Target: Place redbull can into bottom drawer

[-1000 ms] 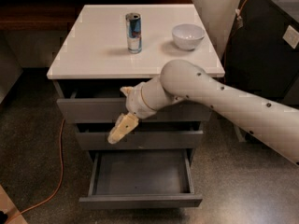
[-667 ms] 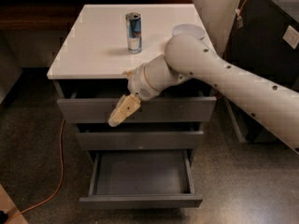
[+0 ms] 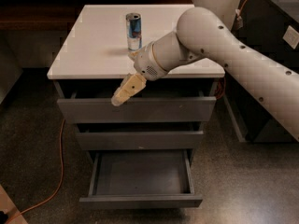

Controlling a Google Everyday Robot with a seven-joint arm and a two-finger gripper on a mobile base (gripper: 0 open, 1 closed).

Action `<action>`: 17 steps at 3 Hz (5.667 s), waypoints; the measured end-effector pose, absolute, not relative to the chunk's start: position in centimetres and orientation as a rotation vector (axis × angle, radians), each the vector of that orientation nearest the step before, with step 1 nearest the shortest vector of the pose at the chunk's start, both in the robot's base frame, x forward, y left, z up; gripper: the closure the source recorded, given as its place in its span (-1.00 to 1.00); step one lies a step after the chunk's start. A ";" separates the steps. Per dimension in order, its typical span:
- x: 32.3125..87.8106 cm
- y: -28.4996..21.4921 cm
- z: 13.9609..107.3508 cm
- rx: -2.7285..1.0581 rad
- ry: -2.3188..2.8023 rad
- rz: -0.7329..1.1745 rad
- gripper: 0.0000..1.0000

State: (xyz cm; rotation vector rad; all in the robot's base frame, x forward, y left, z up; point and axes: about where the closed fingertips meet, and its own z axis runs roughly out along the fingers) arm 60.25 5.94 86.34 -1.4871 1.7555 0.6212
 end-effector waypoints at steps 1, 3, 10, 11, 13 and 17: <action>63.1 4.6 88.1 -1.393 1.773 0.647 -1.00; 67.7 2.2 89.1 -1.214 1.811 0.674 -1.00; 84.6 1.3 91.6 -0.904 1.657 0.643 -0.62; 84.8 1.7 91.7 -0.905 1.645 0.652 -0.15; 80.9 3.1 93.7 -0.965 1.569 0.693 0.78; 60.5 6.7 95.2 -1.083 1.461 0.826 1.00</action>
Offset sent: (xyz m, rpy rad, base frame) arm 0.0800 -0.0474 0.0372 0.1384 0.0378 -0.2002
